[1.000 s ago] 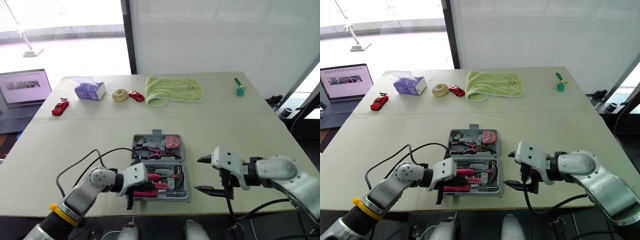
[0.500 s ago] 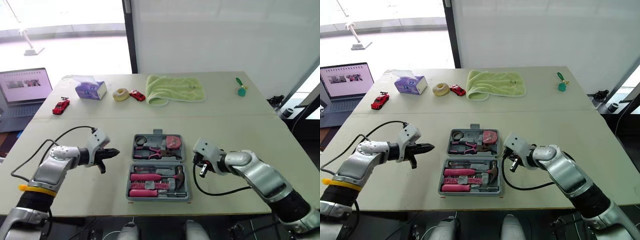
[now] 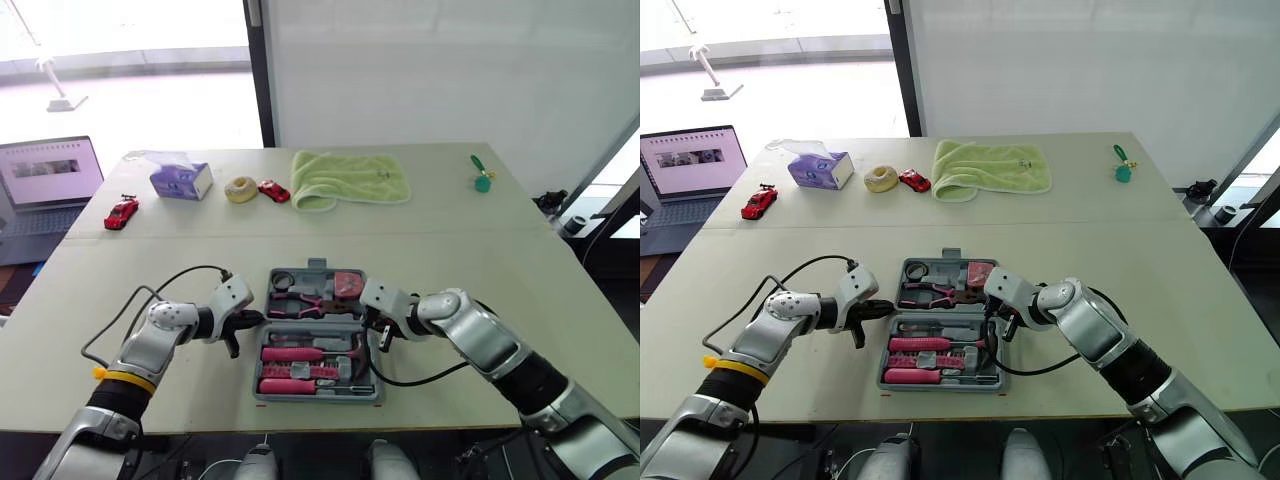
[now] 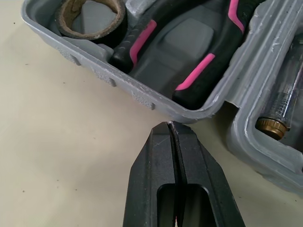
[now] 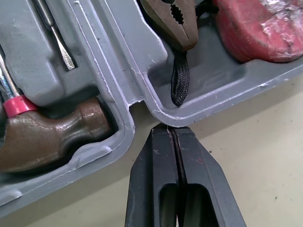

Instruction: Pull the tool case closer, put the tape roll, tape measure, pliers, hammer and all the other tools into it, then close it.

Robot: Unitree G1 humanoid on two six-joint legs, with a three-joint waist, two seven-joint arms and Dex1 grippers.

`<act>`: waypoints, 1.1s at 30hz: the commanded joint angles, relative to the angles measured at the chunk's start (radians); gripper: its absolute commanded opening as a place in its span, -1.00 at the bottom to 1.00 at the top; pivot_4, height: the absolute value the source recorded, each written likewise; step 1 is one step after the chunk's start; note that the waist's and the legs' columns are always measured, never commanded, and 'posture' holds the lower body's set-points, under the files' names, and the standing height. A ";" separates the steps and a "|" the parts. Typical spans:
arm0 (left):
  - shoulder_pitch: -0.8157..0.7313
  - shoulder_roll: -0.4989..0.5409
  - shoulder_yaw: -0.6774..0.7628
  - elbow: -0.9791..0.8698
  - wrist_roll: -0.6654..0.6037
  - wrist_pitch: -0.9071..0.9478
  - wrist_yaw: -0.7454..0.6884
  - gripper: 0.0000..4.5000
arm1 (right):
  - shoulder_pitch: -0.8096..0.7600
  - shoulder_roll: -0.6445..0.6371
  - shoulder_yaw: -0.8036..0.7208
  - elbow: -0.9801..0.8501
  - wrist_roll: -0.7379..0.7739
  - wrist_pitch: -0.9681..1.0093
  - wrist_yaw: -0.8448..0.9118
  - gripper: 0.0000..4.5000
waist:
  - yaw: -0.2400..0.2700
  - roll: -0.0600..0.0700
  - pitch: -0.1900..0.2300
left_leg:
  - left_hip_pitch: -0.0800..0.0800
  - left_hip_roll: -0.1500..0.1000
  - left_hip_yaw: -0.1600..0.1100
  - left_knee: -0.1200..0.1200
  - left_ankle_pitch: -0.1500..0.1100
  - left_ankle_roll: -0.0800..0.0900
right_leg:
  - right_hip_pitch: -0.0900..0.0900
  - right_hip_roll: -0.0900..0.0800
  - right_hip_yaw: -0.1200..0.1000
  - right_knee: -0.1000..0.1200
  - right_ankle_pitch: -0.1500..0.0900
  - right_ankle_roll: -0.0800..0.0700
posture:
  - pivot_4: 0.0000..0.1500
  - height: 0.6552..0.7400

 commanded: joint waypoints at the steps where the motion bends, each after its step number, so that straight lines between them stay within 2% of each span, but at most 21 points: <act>1: 0.034 -0.016 -0.043 -0.052 0.016 0.012 -0.018 -1.00 | -0.052 0.053 0.021 -0.019 -0.013 -0.026 0.022 -0.98 | -0.003 0.000 0.000 | 0.000 0.000 0.000 0.000 0.000 0.000 | 0.000 0.000 0.000 0.000 0.000 0.000 | 1.00 1.00; 9: 0.076 -0.041 -0.045 -0.170 0.006 0.089 -0.025 -1.00 | -0.060 0.079 0.038 -0.046 -0.041 -0.010 0.060 -0.98 | -0.023 0.000 0.000 | 0.001 0.000 0.000 -0.001 0.000 0.000 | 0.000 0.000 0.000 0.001 0.000 0.000 | 1.00 1.00; 17: 0.225 -0.012 -0.016 -0.331 -0.009 0.162 -0.007 -1.00 | 0.025 0.059 0.033 -0.197 -0.017 0.090 0.071 -0.98 | -0.023 0.001 0.000 | 0.001 0.000 0.000 -0.002 0.000 0.001 | 0.000 0.000 0.000 0.000 0.000 0.000 | 1.00 1.00; 25: 0.280 0.021 0.008 -0.383 -0.006 0.184 -0.003 -1.00 | 0.109 0.084 0.016 -0.330 -0.002 0.206 0.028 -0.98 | -0.026 0.001 -0.001 | 0.001 0.000 0.000 -0.002 -0.001 0.001 | 0.000 0.000 0.000 0.000 0.000 0.000 | 1.00 1.00; 33: 0.310 0.037 0.009 -0.421 -0.018 0.205 -0.007 -1.00 | 0.123 0.088 -0.001 -0.336 -0.006 0.228 0.002 -0.98 | -0.026 0.001 -0.001 | 0.002 0.000 0.000 -0.003 -0.001 0.001 | 0.000 0.000 0.000 0.000 0.000 0.000 | 1.00 1.00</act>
